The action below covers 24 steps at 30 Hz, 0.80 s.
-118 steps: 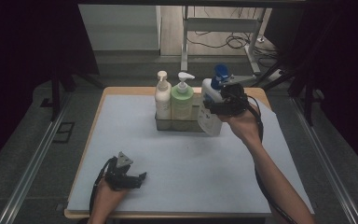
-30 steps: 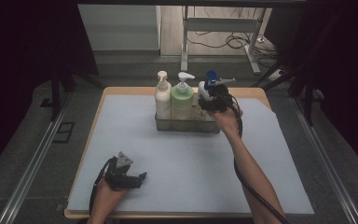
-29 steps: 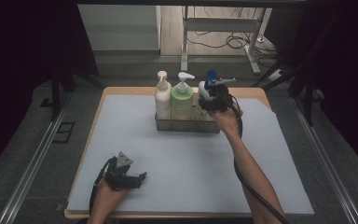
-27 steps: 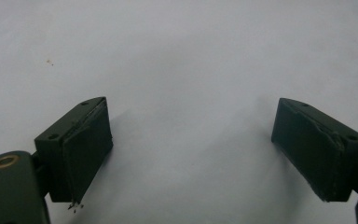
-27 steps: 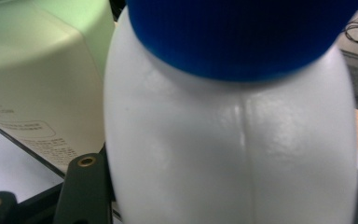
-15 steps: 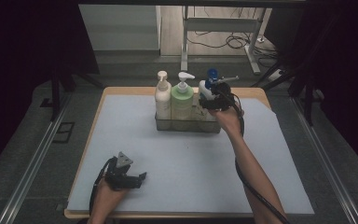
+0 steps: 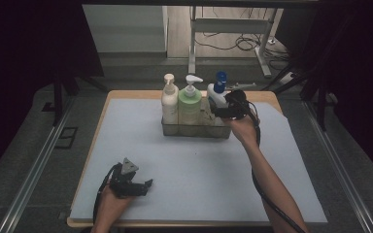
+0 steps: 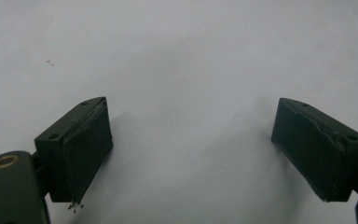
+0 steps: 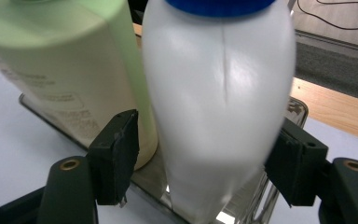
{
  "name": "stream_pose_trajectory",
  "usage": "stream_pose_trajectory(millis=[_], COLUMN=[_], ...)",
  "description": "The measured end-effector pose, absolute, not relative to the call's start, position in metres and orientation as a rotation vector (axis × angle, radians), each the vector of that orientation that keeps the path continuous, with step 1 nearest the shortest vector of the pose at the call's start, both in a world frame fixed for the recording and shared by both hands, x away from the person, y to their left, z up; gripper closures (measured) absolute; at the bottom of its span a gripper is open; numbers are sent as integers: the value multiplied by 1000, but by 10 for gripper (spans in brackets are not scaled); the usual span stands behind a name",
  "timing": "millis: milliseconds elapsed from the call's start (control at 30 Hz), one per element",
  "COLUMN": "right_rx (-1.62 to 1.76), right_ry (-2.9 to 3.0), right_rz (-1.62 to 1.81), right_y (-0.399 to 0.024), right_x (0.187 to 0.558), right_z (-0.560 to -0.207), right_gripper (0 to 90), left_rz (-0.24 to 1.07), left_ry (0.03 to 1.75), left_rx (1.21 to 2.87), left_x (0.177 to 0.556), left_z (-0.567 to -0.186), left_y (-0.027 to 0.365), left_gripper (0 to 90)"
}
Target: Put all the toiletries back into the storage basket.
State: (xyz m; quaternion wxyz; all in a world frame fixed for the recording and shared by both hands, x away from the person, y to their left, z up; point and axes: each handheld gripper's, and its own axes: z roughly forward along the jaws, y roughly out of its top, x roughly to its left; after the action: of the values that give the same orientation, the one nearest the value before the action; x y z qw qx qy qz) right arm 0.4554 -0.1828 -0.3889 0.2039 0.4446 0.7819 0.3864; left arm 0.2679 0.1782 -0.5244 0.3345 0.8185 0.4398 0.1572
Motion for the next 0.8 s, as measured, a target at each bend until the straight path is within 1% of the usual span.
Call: stream_pose_trajectory(millis=[333, 700, 800], right_rx=[1207, 1203, 1216], right_ry=[2228, 2262, 2264], right_rz=[1091, 1109, 1111], right_y=[-195, -210, -216], right_x=[438, 422, 421], right_z=[-389, -396, -399], right_gripper=[330, 445, 493], left_rz=[411, 412, 412], left_ry=[1147, 1145, 1145], left_rx=[2140, 2144, 2145], left_x=[268, 268, 268], left_z=[-524, -524, -524], left_y=[178, 178, 178], left_gripper=[118, 118, 118])
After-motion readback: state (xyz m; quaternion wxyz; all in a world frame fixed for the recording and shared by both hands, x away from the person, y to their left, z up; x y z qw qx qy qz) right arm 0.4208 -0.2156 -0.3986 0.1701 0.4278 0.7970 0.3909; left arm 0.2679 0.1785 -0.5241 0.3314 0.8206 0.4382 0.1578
